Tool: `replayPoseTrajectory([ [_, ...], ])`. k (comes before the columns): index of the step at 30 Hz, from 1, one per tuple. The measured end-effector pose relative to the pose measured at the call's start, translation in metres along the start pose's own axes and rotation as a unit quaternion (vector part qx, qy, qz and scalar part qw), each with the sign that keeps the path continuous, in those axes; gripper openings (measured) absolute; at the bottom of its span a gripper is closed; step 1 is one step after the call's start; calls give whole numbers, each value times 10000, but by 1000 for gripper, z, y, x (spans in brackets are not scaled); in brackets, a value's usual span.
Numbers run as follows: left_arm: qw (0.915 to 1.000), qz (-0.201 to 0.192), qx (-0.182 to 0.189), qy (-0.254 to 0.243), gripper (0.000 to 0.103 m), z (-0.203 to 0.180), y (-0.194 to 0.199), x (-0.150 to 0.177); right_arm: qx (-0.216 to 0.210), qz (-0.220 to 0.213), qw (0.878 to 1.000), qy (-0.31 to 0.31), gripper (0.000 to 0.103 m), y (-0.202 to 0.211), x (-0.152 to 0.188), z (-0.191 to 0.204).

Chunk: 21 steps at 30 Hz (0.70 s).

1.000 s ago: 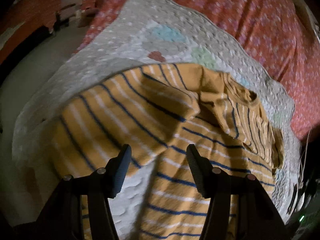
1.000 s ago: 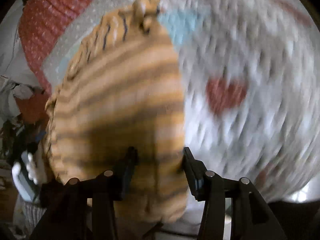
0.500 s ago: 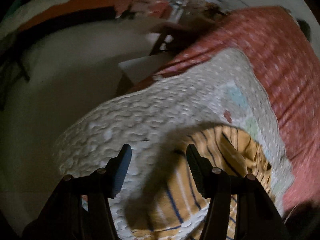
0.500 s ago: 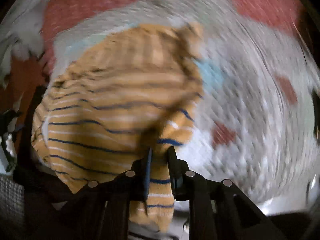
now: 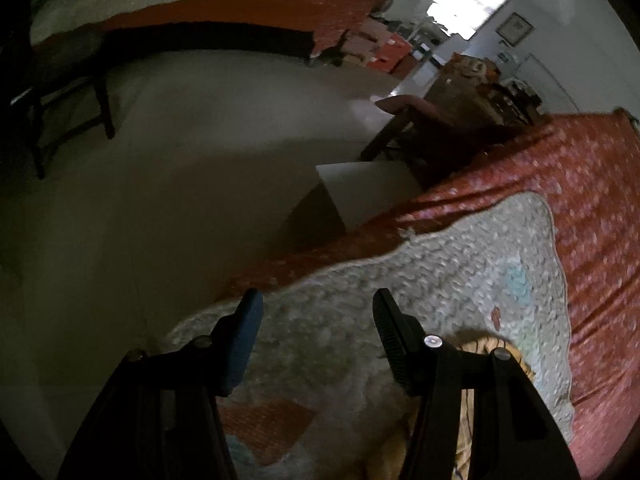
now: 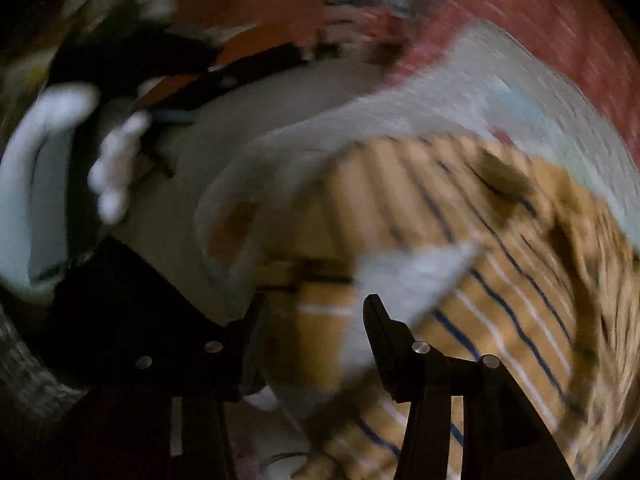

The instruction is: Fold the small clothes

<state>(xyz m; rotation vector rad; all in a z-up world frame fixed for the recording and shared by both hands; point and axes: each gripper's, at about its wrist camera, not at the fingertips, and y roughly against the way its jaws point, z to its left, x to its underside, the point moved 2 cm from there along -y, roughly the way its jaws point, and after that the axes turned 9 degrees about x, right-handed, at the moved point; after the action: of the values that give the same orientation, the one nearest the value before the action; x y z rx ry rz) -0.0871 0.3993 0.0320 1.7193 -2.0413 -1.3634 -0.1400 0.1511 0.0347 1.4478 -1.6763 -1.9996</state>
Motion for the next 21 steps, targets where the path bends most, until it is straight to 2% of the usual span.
replayPoseTrajectory([
  [1,10000,10,0,81,56,5,-1,-3,28,-34,9995,328,52,-2,2,12],
  [4,9997,16,28,259,56,15,-2,-9,314,-42,9868,1589,52,-7,17,54],
  [6,9995,-40,32,303,56,20,1,-12,367,17,9796,1973,52,-10,31,63],
  [9,9995,-102,17,298,56,22,4,-15,607,144,9737,2192,50,-34,38,71],
  [10,9995,-106,23,312,56,23,4,-15,684,190,9719,2244,32,-41,39,70],
  [11,9994,-113,18,335,56,24,3,-16,862,347,9690,2288,6,-52,38,69],
  [12,9993,-116,7,360,56,25,3,-16,820,446,9719,2161,6,-56,33,65],
  [14,9989,-140,-14,437,56,29,4,-17,350,534,9863,1523,6,-47,17,49],
  [16,9984,-188,-32,534,56,34,6,-18,-261,320,9975,578,6,-16,-15,20],
  [17,9980,-216,-28,600,56,36,7,-18,-578,118,9983,28,6,4,-33,-1],
  [19,9977,-230,-1,644,56,36,8,-17,-1052,-349,9898,-896,6,41,-60,-47],
  [21,9983,-192,46,557,56,31,7,-15,-1479,-976,9632,-2021,6,86,-77,-115],
])
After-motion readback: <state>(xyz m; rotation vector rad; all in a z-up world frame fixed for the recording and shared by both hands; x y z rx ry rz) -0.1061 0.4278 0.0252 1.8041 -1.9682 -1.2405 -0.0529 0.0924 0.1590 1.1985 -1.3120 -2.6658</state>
